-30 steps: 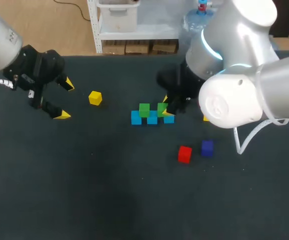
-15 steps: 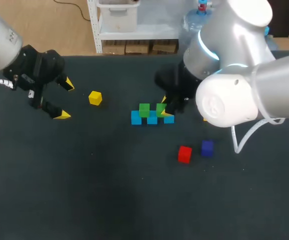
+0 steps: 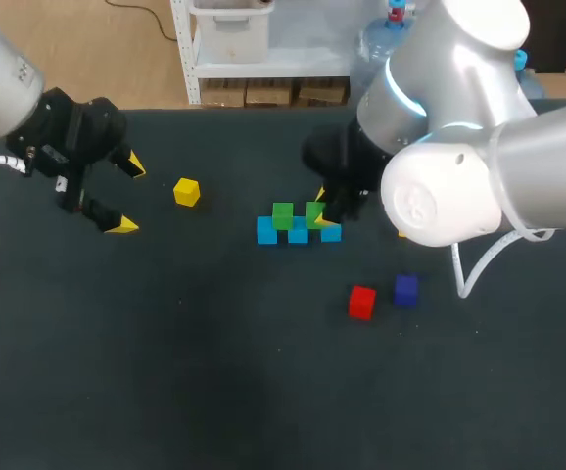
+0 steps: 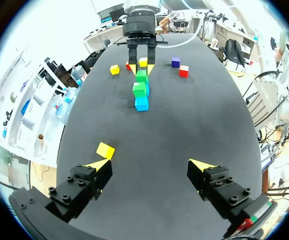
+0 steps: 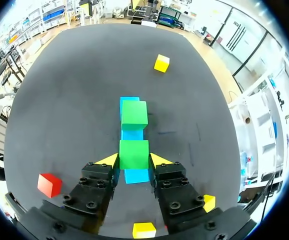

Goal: Place the blue cubes, place green cubes on the blue cubes, place the yellow cubes on the green cubes, then place the red cubes on the yellow cubes, and place purple cube on the red cubes.

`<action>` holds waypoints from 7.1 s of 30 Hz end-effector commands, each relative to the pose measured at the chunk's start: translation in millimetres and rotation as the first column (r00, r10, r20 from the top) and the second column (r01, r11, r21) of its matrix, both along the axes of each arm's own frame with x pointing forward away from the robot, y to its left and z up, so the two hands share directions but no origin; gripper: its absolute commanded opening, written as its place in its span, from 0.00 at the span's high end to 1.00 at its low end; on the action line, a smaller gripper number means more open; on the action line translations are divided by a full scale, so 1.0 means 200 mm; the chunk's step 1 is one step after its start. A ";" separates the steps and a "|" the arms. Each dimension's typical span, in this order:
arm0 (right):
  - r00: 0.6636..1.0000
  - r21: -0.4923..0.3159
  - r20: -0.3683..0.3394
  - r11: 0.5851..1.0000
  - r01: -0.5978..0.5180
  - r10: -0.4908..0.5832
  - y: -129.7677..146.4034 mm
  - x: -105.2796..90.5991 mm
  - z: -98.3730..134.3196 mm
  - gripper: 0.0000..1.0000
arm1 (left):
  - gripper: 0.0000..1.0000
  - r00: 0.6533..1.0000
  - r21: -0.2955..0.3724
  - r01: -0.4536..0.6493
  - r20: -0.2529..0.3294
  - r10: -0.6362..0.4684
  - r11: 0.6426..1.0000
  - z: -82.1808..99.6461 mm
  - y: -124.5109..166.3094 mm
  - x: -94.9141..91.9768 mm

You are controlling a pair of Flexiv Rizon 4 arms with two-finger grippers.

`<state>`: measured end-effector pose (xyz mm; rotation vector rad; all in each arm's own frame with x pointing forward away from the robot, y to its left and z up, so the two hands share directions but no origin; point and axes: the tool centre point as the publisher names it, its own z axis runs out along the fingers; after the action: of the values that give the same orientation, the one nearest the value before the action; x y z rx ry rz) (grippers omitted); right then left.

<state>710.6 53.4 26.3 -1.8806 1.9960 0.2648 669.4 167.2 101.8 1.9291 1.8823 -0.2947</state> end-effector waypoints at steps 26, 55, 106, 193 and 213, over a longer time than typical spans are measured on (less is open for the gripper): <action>1.000 -0.002 -0.004 1.000 -0.010 0.010 0.00 0.01 -0.01 1.00 | 0.00 1.000 -0.004 0.003 0.002 -0.003 1.000 0.00 0.01 0.00; 1.000 -0.002 -0.010 1.000 -0.012 0.012 0.01 0.02 -0.01 0.94 | 0.00 1.000 -0.004 0.003 0.002 -0.003 1.000 0.00 0.01 0.00; 0.999 0.084 -0.008 0.995 0.054 -0.053 -0.23 -0.08 0.26 0.00 | 0.00 1.000 -0.004 0.003 0.002 -0.003 1.000 0.00 0.01 0.00; 0.989 0.234 -0.019 0.961 0.145 -0.145 -0.70 0.00 -0.17 0.27 | 0.00 1.000 -0.004 0.003 0.002 -0.003 1.000 0.00 0.01 0.00; 0.990 0.225 -0.017 0.964 0.142 -0.142 -0.72 0.05 -0.19 0.33 | 0.00 1.000 -0.004 0.003 0.002 -0.003 1.000 0.00 0.01 0.00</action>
<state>718.2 -89.0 -12.1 -1.5868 1.9954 0.4281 669.4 167.2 101.8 1.9291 1.8826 -0.2945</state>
